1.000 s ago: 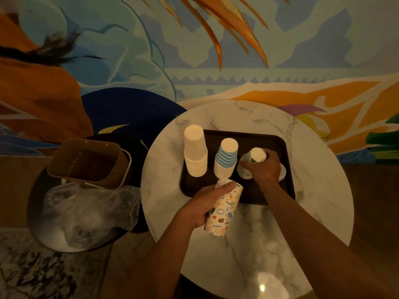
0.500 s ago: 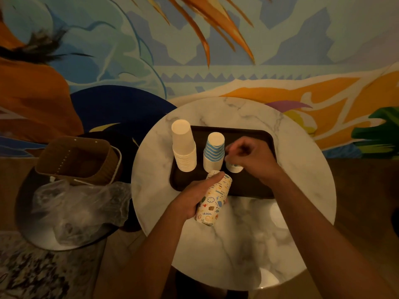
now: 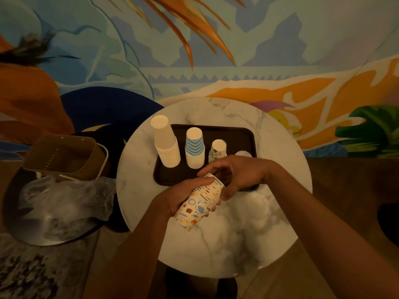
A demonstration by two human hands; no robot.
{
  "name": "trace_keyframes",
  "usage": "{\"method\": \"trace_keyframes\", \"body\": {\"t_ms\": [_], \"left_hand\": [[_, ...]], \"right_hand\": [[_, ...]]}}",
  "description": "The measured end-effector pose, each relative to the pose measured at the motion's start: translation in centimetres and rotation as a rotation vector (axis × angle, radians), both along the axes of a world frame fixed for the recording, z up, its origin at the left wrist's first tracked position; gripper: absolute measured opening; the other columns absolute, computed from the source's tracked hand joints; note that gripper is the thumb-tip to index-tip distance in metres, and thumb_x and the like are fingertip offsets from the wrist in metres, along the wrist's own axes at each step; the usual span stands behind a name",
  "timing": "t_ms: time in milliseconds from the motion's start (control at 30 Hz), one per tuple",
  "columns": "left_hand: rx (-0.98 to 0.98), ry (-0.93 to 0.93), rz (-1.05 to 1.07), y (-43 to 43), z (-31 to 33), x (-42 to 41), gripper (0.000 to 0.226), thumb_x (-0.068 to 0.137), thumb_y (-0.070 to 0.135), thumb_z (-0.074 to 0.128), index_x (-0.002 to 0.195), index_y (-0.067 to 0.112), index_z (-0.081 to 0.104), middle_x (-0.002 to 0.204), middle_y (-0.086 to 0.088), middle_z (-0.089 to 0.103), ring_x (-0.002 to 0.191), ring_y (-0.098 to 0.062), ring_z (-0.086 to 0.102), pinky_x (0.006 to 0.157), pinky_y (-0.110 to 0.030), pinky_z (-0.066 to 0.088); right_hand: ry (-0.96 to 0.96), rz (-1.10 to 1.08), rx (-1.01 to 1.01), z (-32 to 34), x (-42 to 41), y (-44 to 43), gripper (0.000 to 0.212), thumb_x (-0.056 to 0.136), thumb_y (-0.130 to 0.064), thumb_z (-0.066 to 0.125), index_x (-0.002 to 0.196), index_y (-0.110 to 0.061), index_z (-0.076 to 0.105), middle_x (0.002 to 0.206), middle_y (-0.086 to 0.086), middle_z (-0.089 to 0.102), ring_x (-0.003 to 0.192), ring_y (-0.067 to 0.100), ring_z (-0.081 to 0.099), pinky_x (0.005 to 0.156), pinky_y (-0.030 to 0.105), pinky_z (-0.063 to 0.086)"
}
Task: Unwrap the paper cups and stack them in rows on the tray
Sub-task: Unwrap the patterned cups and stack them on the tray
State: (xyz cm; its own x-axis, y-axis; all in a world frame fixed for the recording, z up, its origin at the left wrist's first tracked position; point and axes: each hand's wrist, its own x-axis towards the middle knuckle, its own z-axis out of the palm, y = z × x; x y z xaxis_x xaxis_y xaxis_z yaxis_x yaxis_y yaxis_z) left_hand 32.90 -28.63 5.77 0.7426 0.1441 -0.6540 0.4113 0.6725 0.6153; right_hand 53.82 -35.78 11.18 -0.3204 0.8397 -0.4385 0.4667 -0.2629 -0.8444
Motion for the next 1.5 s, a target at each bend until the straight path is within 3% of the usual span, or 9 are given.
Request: {"method": "trace_keyframes", "body": {"t_ms": [200, 467, 633, 833, 967, 1100, 1233, 1333, 1500], "left_hand": [[0.019, -0.032, -0.032, -2.4, 0.1, 0.3, 0.064, 0.08, 0.05, 0.07, 0.124, 0.004, 0.063, 0.109, -0.023, 0.072, 0.087, -0.033, 0.072, 0.071, -0.039, 0.059], [0.03, -0.094, -0.018, -4.9, 0.8, 1.3, 0.064, 0.082, 0.047, 0.067, 0.129, 0.004, 0.061, 0.114, -0.024, 0.069, 0.09, -0.033, 0.07, 0.075, -0.041, 0.056], [0.06, -0.1, -0.038, -5.2, 1.0, 1.5, 0.066, 0.084, 0.049, 0.065, 0.13, 0.002, 0.061, 0.114, -0.025, 0.068, 0.09, -0.032, 0.067, 0.075, -0.04, 0.055], [0.108, 0.037, -0.083, -5.0, 1.3, 1.9, 0.06, 0.082, 0.047, 0.064, 0.125, 0.004, 0.063, 0.11, -0.022, 0.072, 0.089, -0.031, 0.071, 0.077, -0.041, 0.056], [0.101, 0.054, -0.139, -4.1, 0.8, 1.7, 0.062, 0.084, 0.047, 0.064, 0.129, 0.004, 0.062, 0.115, -0.022, 0.071, 0.091, -0.03, 0.07, 0.079, -0.04, 0.056], [0.073, 0.047, -0.065, -2.4, -0.5, 0.7, 0.074, 0.08, 0.053, 0.071, 0.135, 0.006, 0.058, 0.117, -0.026, 0.069, 0.091, -0.033, 0.068, 0.077, -0.04, 0.055], [0.044, 0.044, -0.037, -0.9, -1.8, -0.7, 0.06, 0.089, 0.056, 0.062, 0.136, 0.018, 0.064, 0.119, -0.026, 0.068, 0.092, -0.03, 0.067, 0.077, -0.039, 0.054], [-0.015, 0.078, -0.02, -0.1, -2.5, -1.2, 0.056, 0.094, 0.054, 0.058, 0.135, 0.017, 0.065, 0.117, -0.024, 0.068, 0.088, -0.028, 0.067, 0.074, -0.038, 0.054], [-0.04, 0.115, -0.024, 1.2, -2.9, -1.5, 0.055, 0.095, 0.051, 0.057, 0.134, 0.014, 0.066, 0.113, -0.023, 0.069, 0.085, -0.027, 0.068, 0.071, -0.036, 0.055]], "right_hand": [[-0.069, 0.075, 0.028, 1.6, 1.1, -1.3, 0.07, 0.068, -0.006, 0.093, 0.129, -0.027, 0.066, 0.12, -0.006, 0.071, 0.112, 0.011, 0.069, 0.096, 0.038, 0.059], [-0.095, 0.067, 0.029, 3.6, 3.2, -3.5, 0.066, 0.07, -0.016, 0.094, 0.127, -0.034, 0.067, 0.117, -0.01, 0.071, 0.11, 0.014, 0.07, 0.093, 0.037, 0.06], [-0.158, 0.061, 0.031, 4.3, 3.6, -4.2, 0.064, 0.072, -0.014, 0.092, 0.127, -0.031, 0.064, 0.114, -0.011, 0.068, 0.105, 0.009, 0.068, 0.08, 0.022, 0.058], [-0.494, 0.254, 0.021, 3.5, 1.8, -3.2, 0.072, 0.062, -0.051, 0.094, 0.126, -0.038, 0.062, 0.111, -0.019, 0.066, 0.102, 0.002, 0.063, 0.09, 0.025, 0.055], [-0.716, 0.349, 0.014, 3.3, 0.7, -1.8, 0.064, 0.064, -0.046, 0.092, 0.119, -0.032, 0.065, 0.103, -0.014, 0.064, 0.096, 0.007, 0.059, 0.08, 0.024, 0.05], [-0.798, 0.225, -0.007, 2.9, 2.1, 0.3, 0.079, 0.058, -0.044, 0.095, 0.127, -0.027, 0.062, 0.11, -0.01, 0.057, 0.106, 0.015, 0.061, 0.088, 0.031, 0.055], [-0.832, 0.054, 0.013, 2.8, 4.7, 2.4, 0.086, 0.054, -0.057, 0.093, 0.128, -0.024, 0.062, 0.115, -0.008, 0.06, 0.101, 0.013, 0.06, 0.087, 0.031, 0.056], [-0.596, -0.258, 0.096, 2.4, 6.8, 2.6, 0.071, 0.058, -0.053, 0.093, 0.118, -0.03, 0.063, 0.112, -0.011, 0.063, 0.102, 0.011, 0.061, 0.084, 0.028, 0.053], [-0.111, -0.861, 0.133, 0.1, 7.2, 3.2, 0.073, 0.068, -0.049, 0.091, 0.127, -0.025, 0.053, 0.118, -0.006, 0.065, 0.106, 0.013, 0.066, 0.094, 0.038, 0.057]]}}
